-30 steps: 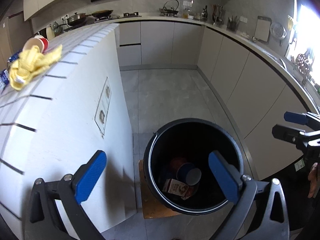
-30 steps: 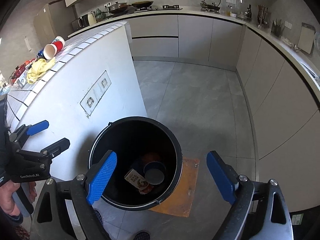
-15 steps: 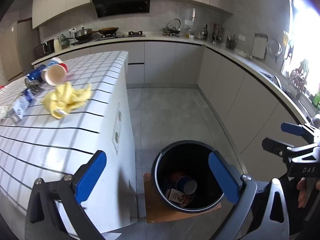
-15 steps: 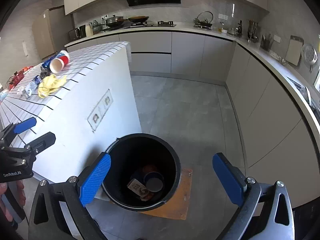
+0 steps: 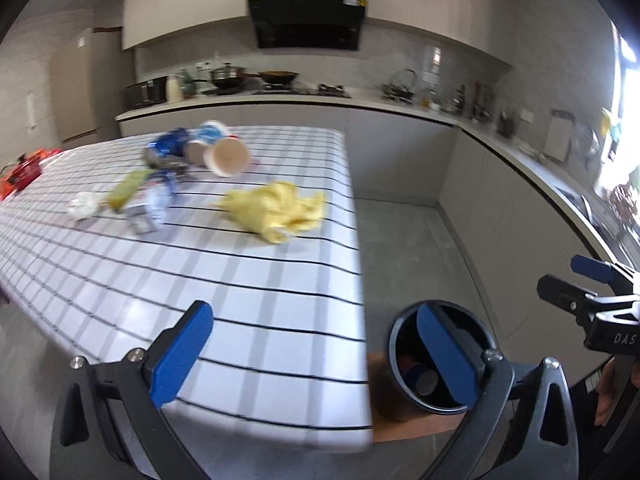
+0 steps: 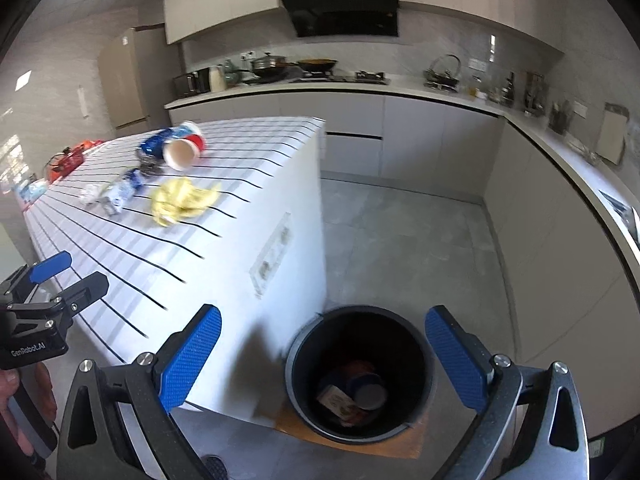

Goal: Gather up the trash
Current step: 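Move both tools back toward the remaining items on the table, then grasp the milk carton with the left tool while the right tool grasps the yellow cloth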

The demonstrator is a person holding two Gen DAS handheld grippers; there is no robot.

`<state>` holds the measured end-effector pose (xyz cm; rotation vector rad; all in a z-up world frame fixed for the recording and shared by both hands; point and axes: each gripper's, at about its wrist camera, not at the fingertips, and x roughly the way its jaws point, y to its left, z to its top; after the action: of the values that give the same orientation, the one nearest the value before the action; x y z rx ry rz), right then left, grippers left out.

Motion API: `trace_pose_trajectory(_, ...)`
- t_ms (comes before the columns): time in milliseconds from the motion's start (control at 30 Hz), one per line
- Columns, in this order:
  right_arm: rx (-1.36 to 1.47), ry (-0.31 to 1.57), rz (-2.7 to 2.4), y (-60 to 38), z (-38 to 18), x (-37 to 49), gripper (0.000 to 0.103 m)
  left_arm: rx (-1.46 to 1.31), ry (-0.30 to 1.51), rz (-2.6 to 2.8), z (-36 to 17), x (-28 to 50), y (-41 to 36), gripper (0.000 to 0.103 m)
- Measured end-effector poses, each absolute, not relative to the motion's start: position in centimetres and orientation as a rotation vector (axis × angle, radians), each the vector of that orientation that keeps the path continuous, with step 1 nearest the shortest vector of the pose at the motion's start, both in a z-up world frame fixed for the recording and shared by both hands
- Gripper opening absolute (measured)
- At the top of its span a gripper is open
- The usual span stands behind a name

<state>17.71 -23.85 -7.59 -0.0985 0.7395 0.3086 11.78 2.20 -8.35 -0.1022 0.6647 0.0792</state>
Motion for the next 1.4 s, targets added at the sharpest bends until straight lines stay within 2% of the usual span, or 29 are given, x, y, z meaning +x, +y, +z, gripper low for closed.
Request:
trace_pose_trajectory(400, -0.141, 0.712, 0.404, -12.2, -6.5, 18.2, 0.103, -0.157, 0.653, 0.205, -8.1, 9.9, 13.7, 0.102)
trace_pose_trajectory(700, -0.147, 0.714, 0.402, -6.2, -6.7, 20.0, 0.103, -0.178, 0.666, 0.215, -8.9, 11.4, 19.8, 0.1)
trace_pose_trajectory(800, -0.147, 0.72, 0.394, -4.8, -7.0, 20.8, 0.103, -0.181, 0.671, 0.201, -9.2, 12.8, 21.0, 0.099)
trace_pose_trajectory(933, -0.157, 0.734, 0.382, -2.6, -7.6, 22.8, 0.097, -0.174, 0.683, 0.169, -9.6, 15.6, 21.7, 0.098)
trace_pose_trajectory(1100, -0.187, 0.776, 0.379, 0.2, -9.1, 26.0, 0.093, -0.165, 0.72, 0.13, -10.5, 19.5, 22.1, 0.092)
trace_pose_trajectory(1400, -0.235, 0.863, 0.372, 2.7, -12.4, 31.0, 0.086, -0.168, 0.768, 0.1, -11.7, 24.8, 23.0, 0.088)
